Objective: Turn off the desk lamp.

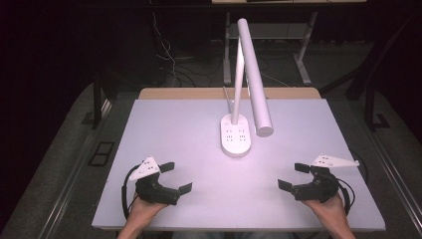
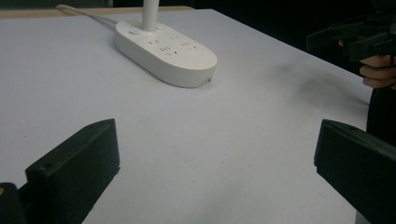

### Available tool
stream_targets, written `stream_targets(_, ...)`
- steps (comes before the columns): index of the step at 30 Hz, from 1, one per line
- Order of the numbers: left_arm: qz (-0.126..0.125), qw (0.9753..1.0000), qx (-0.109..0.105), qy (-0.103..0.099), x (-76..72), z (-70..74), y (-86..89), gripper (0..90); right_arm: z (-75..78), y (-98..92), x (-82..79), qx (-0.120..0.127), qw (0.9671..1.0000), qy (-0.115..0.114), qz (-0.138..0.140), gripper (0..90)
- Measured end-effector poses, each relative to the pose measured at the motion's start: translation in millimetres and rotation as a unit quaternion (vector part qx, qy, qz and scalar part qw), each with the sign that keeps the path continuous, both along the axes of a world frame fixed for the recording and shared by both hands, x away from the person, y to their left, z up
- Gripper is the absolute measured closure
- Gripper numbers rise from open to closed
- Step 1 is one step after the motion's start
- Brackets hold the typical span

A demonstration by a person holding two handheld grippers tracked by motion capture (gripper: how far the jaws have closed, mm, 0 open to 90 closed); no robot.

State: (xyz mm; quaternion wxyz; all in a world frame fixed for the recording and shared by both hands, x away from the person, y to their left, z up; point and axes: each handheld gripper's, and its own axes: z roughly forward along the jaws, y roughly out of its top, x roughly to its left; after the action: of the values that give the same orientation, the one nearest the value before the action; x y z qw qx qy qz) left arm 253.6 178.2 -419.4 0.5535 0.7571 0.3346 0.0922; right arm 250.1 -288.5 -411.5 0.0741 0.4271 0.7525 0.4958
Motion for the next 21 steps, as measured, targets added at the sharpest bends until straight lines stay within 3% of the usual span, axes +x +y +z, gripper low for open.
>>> stream_targets(21,0.004,1.0000,0.003,0.005,-0.4,-2.0,0.5,0.0,1.1,-2.2,-0.7,-0.004,0.9999,0.009,0.007,0.6)
